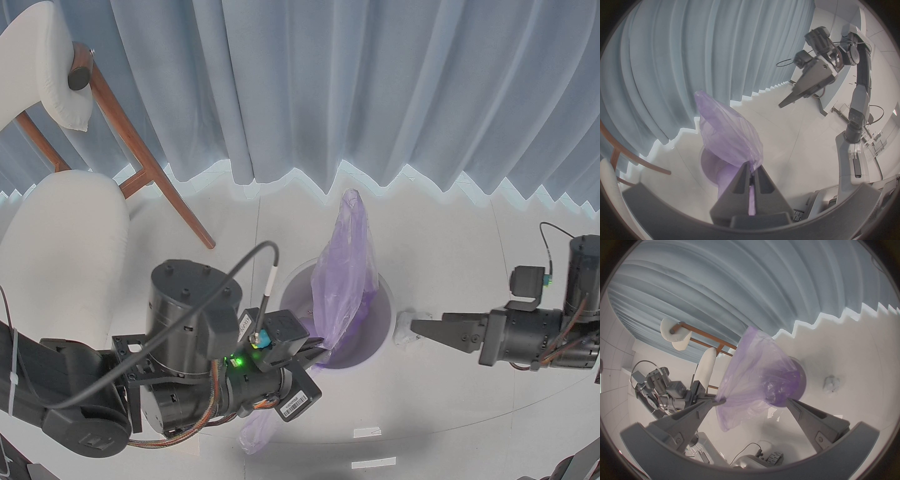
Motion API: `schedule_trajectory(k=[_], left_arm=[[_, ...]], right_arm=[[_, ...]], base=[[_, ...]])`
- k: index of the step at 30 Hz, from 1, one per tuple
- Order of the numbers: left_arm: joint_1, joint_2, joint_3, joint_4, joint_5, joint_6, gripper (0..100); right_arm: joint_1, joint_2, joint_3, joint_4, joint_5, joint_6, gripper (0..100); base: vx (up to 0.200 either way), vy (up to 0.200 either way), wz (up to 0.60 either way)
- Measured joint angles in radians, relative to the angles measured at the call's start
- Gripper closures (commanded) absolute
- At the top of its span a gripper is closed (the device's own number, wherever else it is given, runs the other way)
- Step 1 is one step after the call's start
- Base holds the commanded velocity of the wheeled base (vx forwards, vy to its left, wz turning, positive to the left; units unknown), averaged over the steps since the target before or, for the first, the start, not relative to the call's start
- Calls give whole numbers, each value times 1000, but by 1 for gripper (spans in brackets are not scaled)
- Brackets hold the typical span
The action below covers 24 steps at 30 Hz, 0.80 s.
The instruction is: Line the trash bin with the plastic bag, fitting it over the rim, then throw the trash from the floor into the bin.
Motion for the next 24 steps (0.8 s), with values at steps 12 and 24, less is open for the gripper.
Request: schedule_trajectory(k=[12,24], left_arm=[[0,-3,21,-15,1,-6,100],[-1,-3,30,-15,1,-9,100]], right_arm=[[46,197,-115,-44,-3,3,0],[52,288,-200,-79,-4,3,0]], base=[[0,0,0],[0,0,0]])
